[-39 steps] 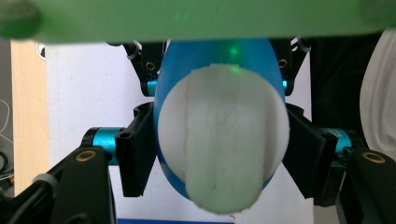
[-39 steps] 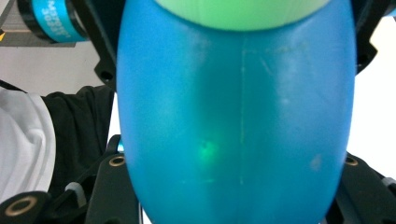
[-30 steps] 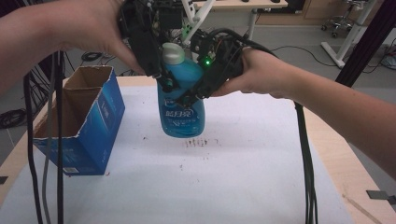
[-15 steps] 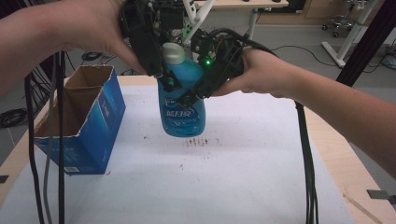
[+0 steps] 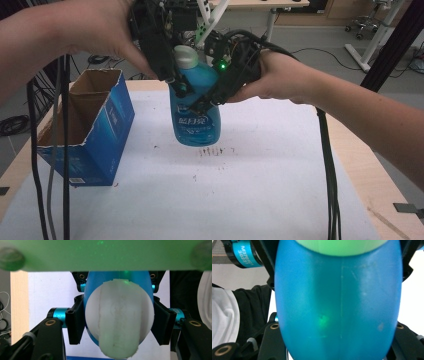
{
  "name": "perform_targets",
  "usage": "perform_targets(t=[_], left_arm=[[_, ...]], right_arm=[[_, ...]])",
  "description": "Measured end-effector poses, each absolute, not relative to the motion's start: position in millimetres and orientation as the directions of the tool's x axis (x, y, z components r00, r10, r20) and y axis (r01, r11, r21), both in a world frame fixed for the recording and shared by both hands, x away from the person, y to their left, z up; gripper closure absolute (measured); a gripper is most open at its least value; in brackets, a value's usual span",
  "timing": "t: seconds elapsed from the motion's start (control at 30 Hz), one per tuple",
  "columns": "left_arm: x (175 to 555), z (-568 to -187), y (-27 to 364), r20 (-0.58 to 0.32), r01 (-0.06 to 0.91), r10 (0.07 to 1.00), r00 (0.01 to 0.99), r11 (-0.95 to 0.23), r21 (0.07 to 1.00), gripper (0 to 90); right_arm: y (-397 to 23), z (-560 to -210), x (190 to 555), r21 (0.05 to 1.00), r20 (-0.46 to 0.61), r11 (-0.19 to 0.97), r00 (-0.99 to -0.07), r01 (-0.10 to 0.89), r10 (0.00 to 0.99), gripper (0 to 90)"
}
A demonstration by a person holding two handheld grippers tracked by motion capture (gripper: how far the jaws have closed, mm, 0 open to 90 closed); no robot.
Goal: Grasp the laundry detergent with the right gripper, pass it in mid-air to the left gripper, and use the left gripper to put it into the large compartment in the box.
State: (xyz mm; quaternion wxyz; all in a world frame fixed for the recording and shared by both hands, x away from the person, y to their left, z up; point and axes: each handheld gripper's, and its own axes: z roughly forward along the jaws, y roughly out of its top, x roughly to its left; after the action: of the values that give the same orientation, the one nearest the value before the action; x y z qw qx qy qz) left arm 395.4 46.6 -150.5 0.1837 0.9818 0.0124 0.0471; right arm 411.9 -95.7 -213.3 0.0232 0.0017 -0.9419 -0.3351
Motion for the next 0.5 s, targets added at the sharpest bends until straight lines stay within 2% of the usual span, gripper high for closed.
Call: perform_targets(t=[0.5], left_arm=[[395.9, -150.0, 47.2, 0.07, 0.02, 0.049, 0.996, -0.927, 0.374, 38.3]], right_arm=[[-94.5, -214.7, 413.1, 0.634, 0.058, 0.773, -0.998, 0.011, -0.033, 43.6]])
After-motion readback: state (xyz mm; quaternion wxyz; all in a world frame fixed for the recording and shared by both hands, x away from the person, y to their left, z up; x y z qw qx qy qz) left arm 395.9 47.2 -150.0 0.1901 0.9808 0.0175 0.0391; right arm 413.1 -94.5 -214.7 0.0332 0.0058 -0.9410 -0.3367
